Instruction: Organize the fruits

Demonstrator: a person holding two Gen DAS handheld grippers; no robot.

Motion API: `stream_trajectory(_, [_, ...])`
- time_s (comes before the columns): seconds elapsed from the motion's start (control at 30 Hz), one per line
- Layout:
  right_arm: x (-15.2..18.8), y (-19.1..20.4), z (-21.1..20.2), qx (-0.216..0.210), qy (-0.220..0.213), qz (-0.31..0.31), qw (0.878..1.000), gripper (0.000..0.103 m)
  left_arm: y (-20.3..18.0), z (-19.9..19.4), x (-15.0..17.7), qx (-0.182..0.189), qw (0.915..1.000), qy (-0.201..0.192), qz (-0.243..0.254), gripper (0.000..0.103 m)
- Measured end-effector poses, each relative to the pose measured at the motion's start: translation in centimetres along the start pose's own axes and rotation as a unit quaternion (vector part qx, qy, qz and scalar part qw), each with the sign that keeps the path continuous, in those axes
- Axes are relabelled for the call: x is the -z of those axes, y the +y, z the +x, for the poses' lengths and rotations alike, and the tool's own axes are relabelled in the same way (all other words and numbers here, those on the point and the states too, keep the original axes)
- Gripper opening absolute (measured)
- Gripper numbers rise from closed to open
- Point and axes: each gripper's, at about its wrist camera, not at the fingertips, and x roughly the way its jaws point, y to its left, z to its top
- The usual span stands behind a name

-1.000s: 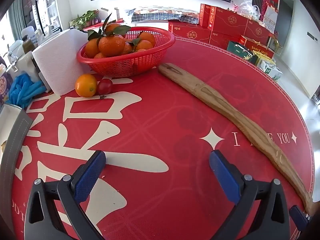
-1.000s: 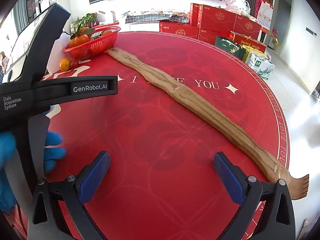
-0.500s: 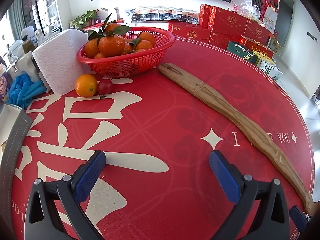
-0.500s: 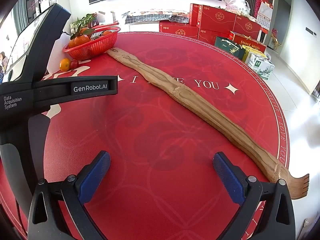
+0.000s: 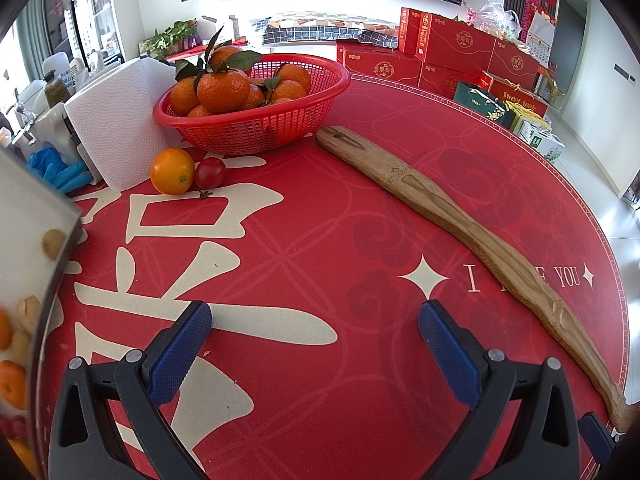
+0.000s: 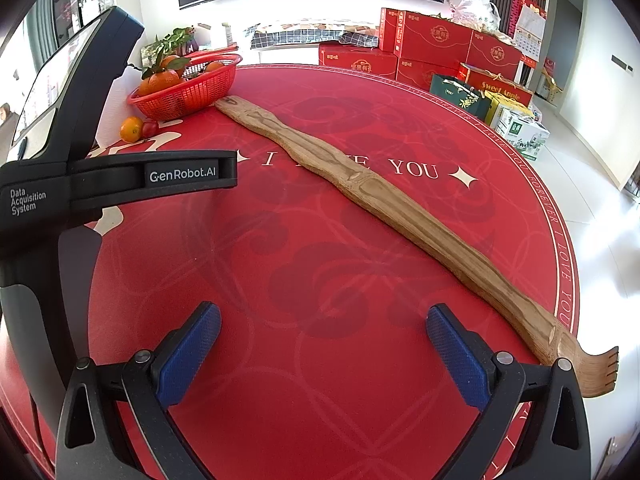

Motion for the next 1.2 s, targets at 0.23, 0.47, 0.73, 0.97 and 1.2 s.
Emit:
stream_trajectory(0.23, [-0.24, 0.58, 0.13, 0.006, 0.004, 0.009, 1.000, 0.103, -0.03, 0.05, -0.02, 0.000, 1.0000, 0.000, 0.000, 0.103])
stream_trajectory(0.47, [-0.19, 0.62, 0.12, 0.005, 0.004, 0.008, 1.000, 0.103, -0.03, 0.03, -0.01, 0.000, 1.0000, 0.000, 0.000, 0.103])
stream_trajectory(0.73, [-0.19, 0.61, 0.11, 0.005, 0.003, 0.008, 1.000, 0.103, 0.41, -0.33, 0.42, 0.000, 1.0000, 0.000, 0.000, 0.103])
stream_trajectory(0.97, [-0.18, 0.61, 0.11, 0.005, 0.003, 0.008, 1.000, 0.103, 0.58, -0.45, 0.30, -0.001, 1.0000, 0.000, 0.000, 0.103])
stream_trajectory(1.2, [-0.15, 0.59, 0.07, 0.005, 0.003, 0.008, 1.000, 0.103, 0.57, -0.41, 0.23, -0.001, 1.0000, 0.000, 0.000, 0.103])
